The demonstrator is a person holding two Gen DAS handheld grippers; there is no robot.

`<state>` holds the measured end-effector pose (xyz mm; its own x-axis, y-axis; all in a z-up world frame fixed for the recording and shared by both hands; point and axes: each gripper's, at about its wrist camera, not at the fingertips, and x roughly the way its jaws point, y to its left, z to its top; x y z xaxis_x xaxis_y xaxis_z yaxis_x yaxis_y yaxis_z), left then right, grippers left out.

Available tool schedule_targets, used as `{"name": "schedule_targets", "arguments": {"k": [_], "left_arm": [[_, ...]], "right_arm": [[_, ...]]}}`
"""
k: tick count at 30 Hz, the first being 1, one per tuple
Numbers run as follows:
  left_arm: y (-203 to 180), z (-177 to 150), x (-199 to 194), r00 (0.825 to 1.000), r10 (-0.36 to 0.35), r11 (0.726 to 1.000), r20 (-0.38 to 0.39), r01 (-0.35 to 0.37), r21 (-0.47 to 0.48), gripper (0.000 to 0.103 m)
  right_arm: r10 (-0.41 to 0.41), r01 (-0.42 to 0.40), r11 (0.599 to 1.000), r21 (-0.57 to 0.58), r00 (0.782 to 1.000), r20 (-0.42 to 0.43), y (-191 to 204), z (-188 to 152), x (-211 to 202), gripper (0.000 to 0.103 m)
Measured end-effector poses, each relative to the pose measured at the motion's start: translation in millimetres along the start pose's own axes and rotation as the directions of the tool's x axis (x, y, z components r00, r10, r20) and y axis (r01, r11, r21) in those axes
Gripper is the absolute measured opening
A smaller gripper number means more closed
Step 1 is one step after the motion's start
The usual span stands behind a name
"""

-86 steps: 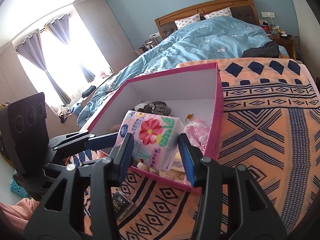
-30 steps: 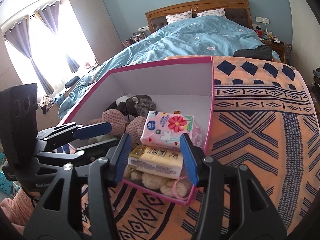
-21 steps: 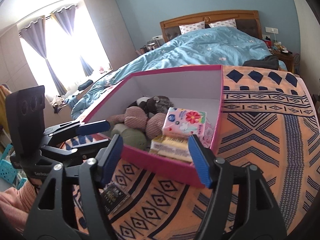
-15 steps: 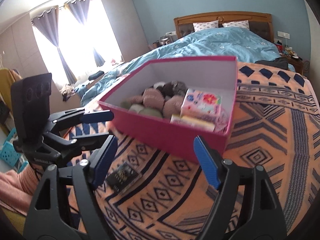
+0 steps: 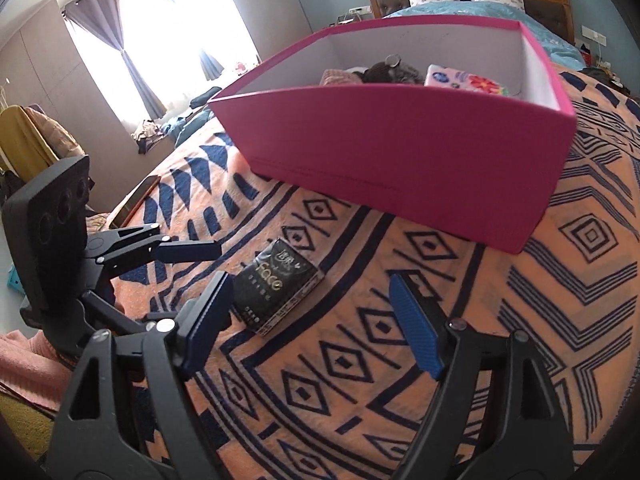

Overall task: Organize objects
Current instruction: 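Reach down toward the black tissue pack on the blanket with the right gripper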

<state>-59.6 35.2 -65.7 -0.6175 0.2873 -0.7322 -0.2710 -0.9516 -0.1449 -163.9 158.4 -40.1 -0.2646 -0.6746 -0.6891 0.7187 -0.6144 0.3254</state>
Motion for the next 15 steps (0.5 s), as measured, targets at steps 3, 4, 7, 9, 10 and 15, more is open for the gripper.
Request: {"name": "schedule_targets", "arguments": {"k": [3, 4, 7, 9, 10, 15], "left_arm": [[-0.4, -6.4, 1.6, 1.000, 0.008, 1.000, -0.012, -0.008, 0.008, 0.067], [-0.6, -8.8, 2.7, 1.000, 0.019, 1.000, -0.018, -0.018, 0.008, 0.067], [-0.4, -13.7, 5.7, 0.999, 0.040, 0.999, -0.036, -0.040, -0.003, 0.067], [0.4, -15.1, 6.6, 0.998, 0.037, 0.999, -0.042, -0.037, -0.014, 0.067], [1.0, -16.1, 6.6, 0.998, 0.038, 0.999, -0.041, -0.038, -0.016, 0.067], [6.1, -17.4, 5.8, 0.998, 0.049, 0.998, -0.043, -0.050, -0.037, 0.062]], "right_arm": [[0.012, -0.012, 1.000, -0.013, 1.000, -0.028, 5.1, 3.9, 9.8, 0.081], [0.009, -0.010, 1.000, -0.020, 0.999, -0.035, 7.4, 4.9, 13.6, 0.081], [0.016, -0.018, 0.999, -0.029, 0.998, -0.058, 11.9, 9.0, 26.5, 0.081], [0.025, -0.028, 0.999, -0.032, 0.997, -0.068, 13.6, 10.6, 33.5, 0.081], [0.029, -0.031, 0.999, -0.034, 0.997, -0.074, 15.1, 11.7, 36.7, 0.081], [0.037, -0.041, 0.998, -0.040, 0.996, -0.084, 18.3, 17.9, 48.9, 0.081]]}}
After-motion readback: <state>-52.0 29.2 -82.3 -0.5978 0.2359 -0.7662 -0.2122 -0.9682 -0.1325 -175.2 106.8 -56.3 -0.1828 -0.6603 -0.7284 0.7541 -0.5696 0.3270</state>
